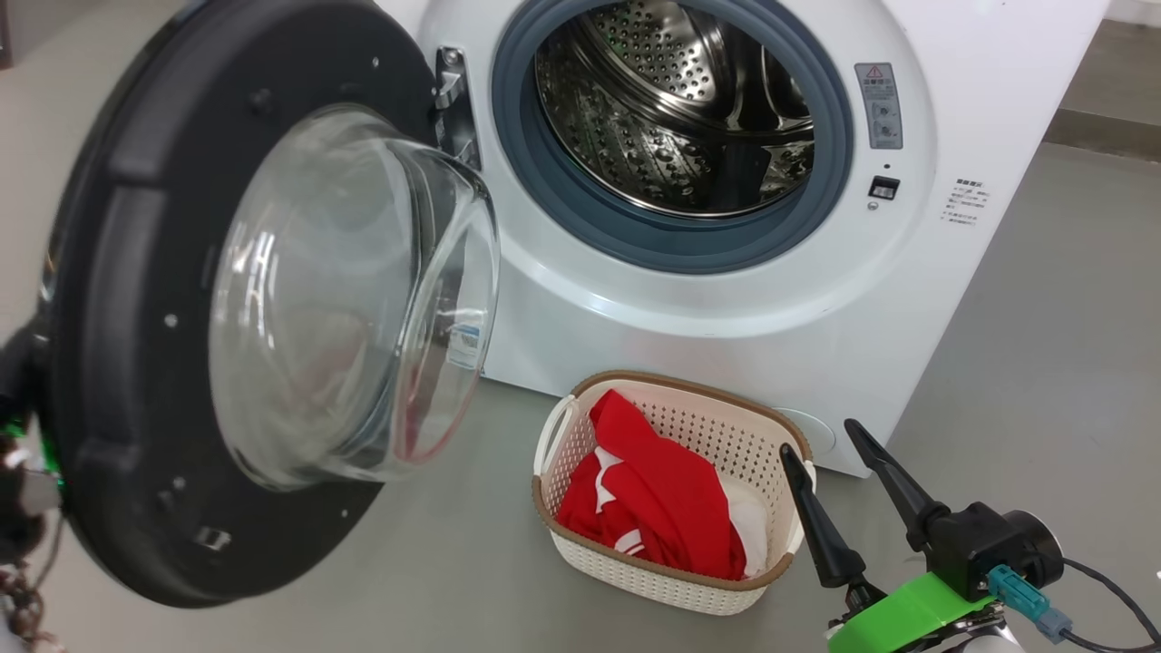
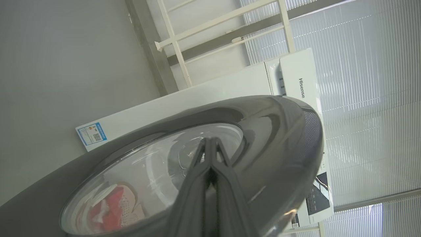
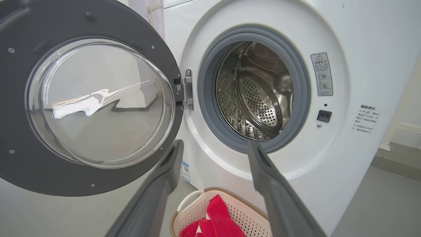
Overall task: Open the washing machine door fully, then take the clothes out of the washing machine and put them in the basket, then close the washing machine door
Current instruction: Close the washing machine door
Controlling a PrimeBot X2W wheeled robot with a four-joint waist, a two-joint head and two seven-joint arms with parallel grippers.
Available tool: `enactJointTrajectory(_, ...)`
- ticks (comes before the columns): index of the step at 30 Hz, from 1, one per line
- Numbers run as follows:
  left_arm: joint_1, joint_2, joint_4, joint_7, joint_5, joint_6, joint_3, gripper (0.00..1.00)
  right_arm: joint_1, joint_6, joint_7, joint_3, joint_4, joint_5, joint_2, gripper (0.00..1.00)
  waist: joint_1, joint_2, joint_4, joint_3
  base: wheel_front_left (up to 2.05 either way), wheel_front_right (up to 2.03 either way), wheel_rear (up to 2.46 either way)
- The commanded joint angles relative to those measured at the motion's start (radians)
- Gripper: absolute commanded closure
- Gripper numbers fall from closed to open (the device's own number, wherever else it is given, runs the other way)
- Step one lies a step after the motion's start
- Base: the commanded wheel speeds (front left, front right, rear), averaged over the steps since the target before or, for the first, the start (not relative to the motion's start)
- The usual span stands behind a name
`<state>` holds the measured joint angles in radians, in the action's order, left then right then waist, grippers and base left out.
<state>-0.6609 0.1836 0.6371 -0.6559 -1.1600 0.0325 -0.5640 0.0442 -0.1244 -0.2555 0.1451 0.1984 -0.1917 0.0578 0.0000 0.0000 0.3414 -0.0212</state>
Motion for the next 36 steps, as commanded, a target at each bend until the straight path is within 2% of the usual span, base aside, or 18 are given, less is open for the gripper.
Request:
enactJointTrajectory(1, 0.032, -0.013, -0.095, -0.038, -0.029, -0.023, -0.014, 1.0, 0.017, -0.006, -0.006, 0.027, -0.023, -0.008, 0.0, 0.0, 0.0, 0.0, -0.005, -0.003, 0.0, 0.0, 0.0)
enactJointTrajectory(4, 0.064, -0.044, -0.171, -0.055, -0.039, -0.043, -0.014, 1.0, 0.014, -0.006, -0.006, 0.031, -0.022, -0.01, -0.001, 0.0, 0.0, 0.0, -0.01, -0.005, 0.0, 0.0, 0.0)
enactJointTrajectory(11, 0.188, -0.12, -0.429, -0.1, -0.104, -0.124, -0.004, 1.0, 0.008, -0.006, -0.006, 0.037, -0.02, -0.02, -0.005, 0.0, 0.0, 0.0, -0.036, -0.01, 0.0, 0.0, 0.0)
enactJointTrajectory(15, 0.26, -0.131, -0.54, -0.094, -0.134, -0.164, 0.037, 1.0, 0.006, -0.006, -0.006, 0.037, -0.019, -0.023, -0.006, 0.0, 0.0, 0.0, -0.052, -0.008, 0.0, 0.0, 0.0)
enactJointTrajectory(22, 0.351, -0.133, -0.639, -0.024, -0.285, -0.228, 0.126, 1.0, 0.019, -0.006, -0.006, 0.039, -0.019, -0.031, -0.007, 0.0, 0.0, 0.0, -0.093, 0.006, 0.0, 0.0, 0.0)
enactJointTrajectory(29, 0.416, -0.133, -0.721, 0.053, -0.387, -0.245, 0.209, 1.0, 0.017, -0.006, -0.006, 0.022, -0.018, -0.027, -0.007, 0.0, 0.0, 0.0, -0.137, 0.012, 0.0, 0.0, 0.0)
enactJointTrajectory(36, 0.474, -0.133, -0.789, 0.107, -0.433, -0.251, 0.272, 1.0, 0.022, -0.006, -0.006, 0.022, -0.018, -0.031, -0.007, 0.0, 0.0, 0.0, -0.188, 0.009, 0.0, 0.0, 0.0)
